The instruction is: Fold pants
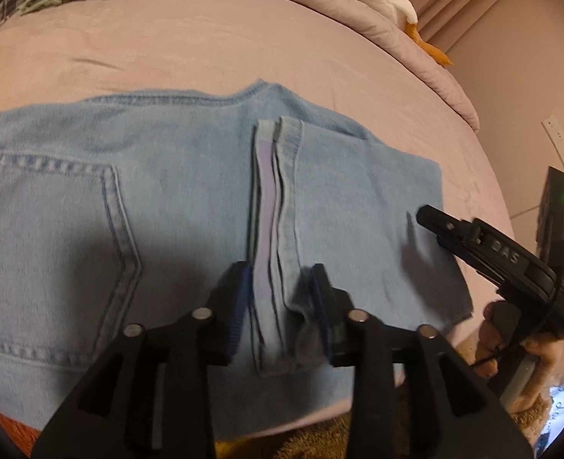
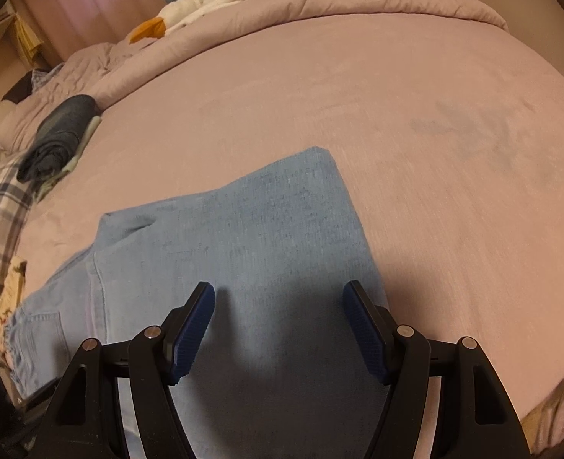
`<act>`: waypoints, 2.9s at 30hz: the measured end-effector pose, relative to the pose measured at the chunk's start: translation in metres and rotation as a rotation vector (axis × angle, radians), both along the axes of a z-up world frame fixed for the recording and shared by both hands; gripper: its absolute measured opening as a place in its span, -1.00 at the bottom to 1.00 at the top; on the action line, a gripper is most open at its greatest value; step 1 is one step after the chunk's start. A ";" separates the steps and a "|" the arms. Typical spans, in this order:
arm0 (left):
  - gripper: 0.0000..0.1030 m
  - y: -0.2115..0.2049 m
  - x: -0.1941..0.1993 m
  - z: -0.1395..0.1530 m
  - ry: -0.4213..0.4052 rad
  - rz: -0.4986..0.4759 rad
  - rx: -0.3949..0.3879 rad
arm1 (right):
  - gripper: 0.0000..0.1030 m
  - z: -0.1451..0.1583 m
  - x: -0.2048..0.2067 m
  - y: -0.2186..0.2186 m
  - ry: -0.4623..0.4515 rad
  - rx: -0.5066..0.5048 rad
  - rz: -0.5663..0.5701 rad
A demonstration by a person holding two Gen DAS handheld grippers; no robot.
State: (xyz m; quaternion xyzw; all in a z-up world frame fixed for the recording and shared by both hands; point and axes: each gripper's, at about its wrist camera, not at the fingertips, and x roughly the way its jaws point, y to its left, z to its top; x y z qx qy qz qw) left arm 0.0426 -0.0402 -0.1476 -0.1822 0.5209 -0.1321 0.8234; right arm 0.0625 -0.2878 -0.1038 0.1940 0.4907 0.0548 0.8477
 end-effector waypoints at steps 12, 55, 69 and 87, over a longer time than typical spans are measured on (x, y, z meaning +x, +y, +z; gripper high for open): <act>0.21 0.008 -0.028 0.019 -0.062 -0.038 0.025 | 0.44 0.014 -0.013 0.004 0.017 0.008 -0.016; 0.90 0.191 -0.073 0.027 -0.044 0.580 -0.020 | 0.83 0.067 -0.004 0.101 -0.216 -0.010 0.175; 0.87 0.198 -0.069 0.004 0.027 0.572 -0.161 | 0.83 0.062 -0.003 0.102 -0.194 0.000 0.201; 0.59 0.189 -0.063 -0.008 0.051 0.536 -0.216 | 0.83 0.057 -0.001 0.104 -0.181 0.014 0.220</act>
